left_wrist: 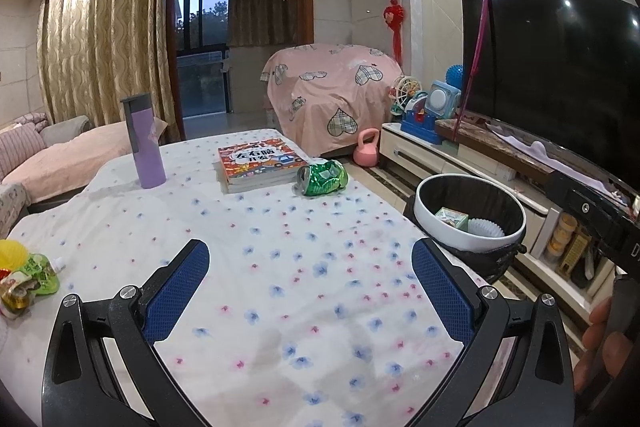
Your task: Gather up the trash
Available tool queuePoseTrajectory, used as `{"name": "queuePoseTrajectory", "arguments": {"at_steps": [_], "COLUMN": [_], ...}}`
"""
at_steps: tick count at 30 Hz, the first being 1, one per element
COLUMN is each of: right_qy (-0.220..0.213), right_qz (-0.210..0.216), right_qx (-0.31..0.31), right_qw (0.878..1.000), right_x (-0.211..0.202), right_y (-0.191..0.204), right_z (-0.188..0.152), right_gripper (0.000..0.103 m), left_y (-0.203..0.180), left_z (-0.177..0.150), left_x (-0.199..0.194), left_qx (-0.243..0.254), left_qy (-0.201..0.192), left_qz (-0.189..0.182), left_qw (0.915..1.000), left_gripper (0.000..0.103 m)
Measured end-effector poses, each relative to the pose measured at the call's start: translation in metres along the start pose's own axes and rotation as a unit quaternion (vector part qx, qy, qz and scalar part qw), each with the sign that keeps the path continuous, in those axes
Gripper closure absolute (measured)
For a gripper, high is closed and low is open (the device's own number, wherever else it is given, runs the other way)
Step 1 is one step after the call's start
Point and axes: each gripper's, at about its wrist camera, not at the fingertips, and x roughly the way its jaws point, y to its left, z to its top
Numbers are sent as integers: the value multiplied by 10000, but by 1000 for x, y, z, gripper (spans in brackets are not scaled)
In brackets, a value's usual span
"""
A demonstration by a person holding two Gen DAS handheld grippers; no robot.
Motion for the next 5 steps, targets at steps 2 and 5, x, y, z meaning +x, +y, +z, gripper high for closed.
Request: {"name": "queuePoseTrajectory", "arguments": {"at_steps": [2,5], "right_qy": [22,78], "right_qz": [10,36], "right_qx": [7,32], "right_qw": [10000,10000], "right_x": [2,6], "right_y": [0,1], "right_z": [-1,-2], "right_gripper": [0,0], "left_y": [0,2], "left_z": [0,0], "left_x": [2,6], "left_qx": [-6,-17], "left_qy": [27,84], "left_qz": [-21,-54], "left_qw": [10000,9999], "left_gripper": [0,0]}}
